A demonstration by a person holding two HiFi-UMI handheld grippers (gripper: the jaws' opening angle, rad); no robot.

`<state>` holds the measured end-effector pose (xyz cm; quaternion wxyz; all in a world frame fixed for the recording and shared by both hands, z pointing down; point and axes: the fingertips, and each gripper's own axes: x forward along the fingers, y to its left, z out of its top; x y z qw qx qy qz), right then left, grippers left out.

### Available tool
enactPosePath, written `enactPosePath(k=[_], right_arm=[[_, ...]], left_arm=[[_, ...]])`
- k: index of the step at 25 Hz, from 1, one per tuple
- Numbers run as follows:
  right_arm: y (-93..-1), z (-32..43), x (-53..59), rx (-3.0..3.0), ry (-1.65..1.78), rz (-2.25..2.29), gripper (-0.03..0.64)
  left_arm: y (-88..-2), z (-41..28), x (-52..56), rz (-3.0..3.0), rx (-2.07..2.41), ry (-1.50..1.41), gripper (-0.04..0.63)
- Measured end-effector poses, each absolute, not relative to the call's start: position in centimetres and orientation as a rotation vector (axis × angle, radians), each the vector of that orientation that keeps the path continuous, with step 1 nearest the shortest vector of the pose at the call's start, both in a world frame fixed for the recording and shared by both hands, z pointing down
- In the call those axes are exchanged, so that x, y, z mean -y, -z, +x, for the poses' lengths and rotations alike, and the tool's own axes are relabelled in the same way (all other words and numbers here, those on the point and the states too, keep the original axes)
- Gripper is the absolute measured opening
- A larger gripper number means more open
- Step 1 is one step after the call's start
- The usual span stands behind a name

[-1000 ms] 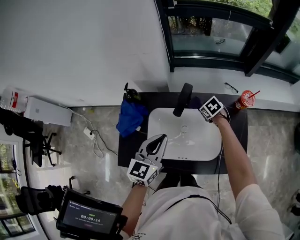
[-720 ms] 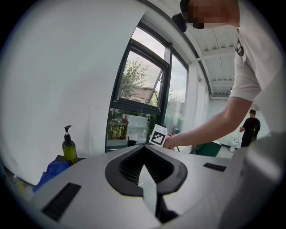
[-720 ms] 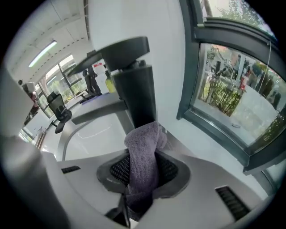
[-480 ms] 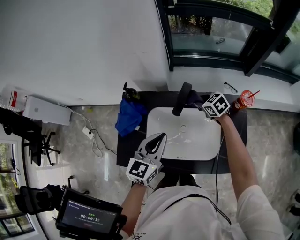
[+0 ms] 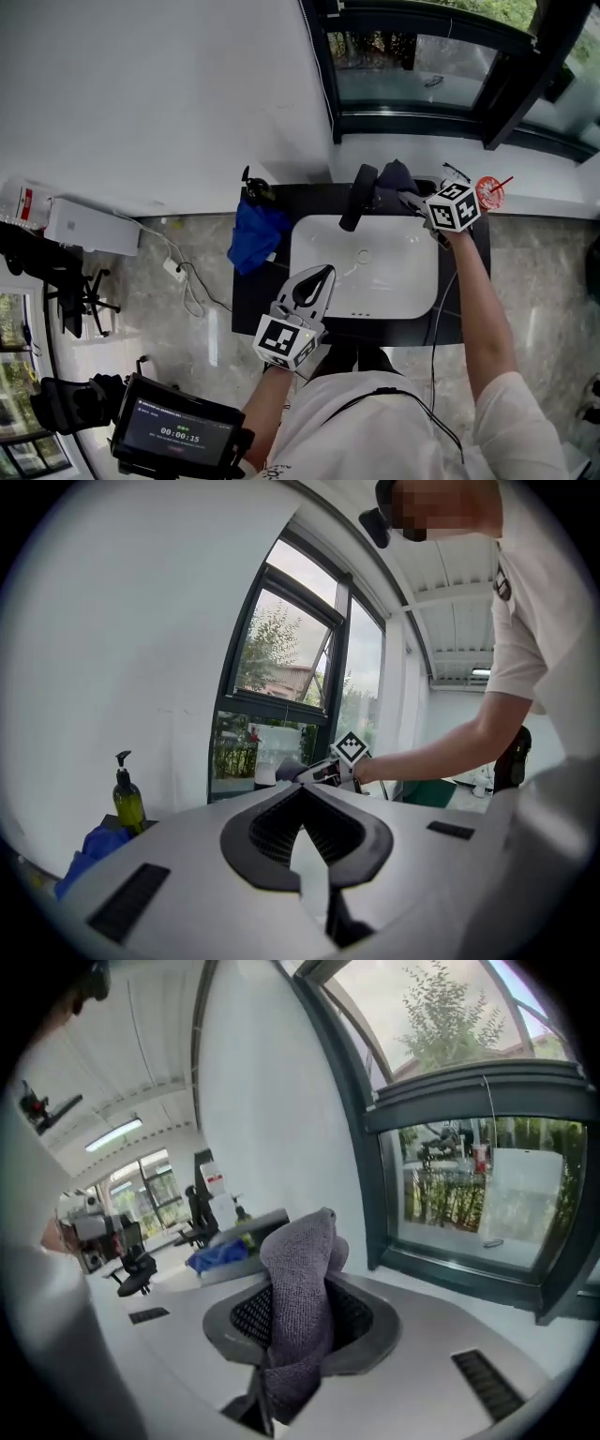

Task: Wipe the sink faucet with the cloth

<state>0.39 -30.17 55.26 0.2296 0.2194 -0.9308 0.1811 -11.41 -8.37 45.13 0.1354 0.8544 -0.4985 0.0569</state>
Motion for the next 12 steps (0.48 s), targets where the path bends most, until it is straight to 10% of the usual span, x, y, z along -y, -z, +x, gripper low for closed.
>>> enactPosePath(k=[12], right_arm=[[-67.4,-1.9,29.2,2.076,-0.336,0.556,0.1]], left_arm=[[-46.2,-13.3,7.4,2.429,1.491,-0.201,0.0]])
